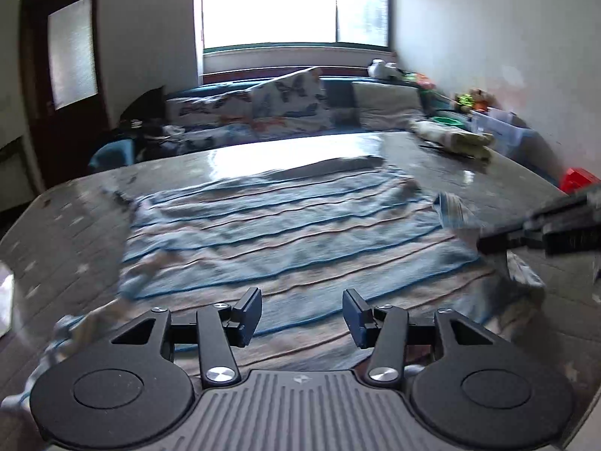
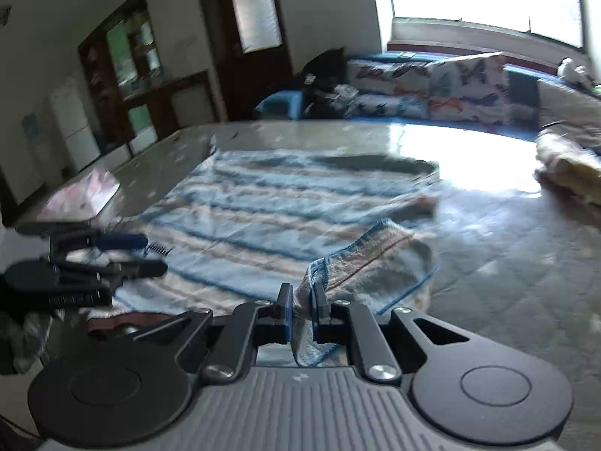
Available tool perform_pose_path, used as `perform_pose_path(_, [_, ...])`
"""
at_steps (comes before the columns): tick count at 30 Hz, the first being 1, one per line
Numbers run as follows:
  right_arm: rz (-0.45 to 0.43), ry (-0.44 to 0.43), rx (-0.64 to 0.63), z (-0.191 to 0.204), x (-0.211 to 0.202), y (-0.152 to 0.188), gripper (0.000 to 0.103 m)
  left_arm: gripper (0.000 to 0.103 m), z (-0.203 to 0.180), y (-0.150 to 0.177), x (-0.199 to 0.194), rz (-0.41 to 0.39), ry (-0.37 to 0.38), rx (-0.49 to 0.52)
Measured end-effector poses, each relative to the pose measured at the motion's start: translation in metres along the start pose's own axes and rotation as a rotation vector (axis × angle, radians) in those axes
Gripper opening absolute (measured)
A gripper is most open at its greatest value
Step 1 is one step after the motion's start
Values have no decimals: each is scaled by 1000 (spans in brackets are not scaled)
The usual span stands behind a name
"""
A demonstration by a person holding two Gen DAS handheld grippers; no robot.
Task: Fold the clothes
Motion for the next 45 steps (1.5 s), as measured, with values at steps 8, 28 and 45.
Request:
perform_pose_path(8, [89,-54,25,-2,19,13,19,51,42,12,-11,10,-115,-98])
perform_pose_path(28, [106,98,-35,-43,53,-5,26,54,182,77,-56,124,-604,-586])
perform_pose_path(45, [80,91,-39,-37,42,-5,26,6,187,80,-54,110,-531,-695])
Point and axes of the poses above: each gripper's, at about its wrist camera, not at the fingertips, and x roughly the way its jaws point, z to its left, y to its underside, the point moved 3 cm from there along x, roughly the way its jaws point, and after that the axes turned 5 degrees about -y, right-handed, at the moved point
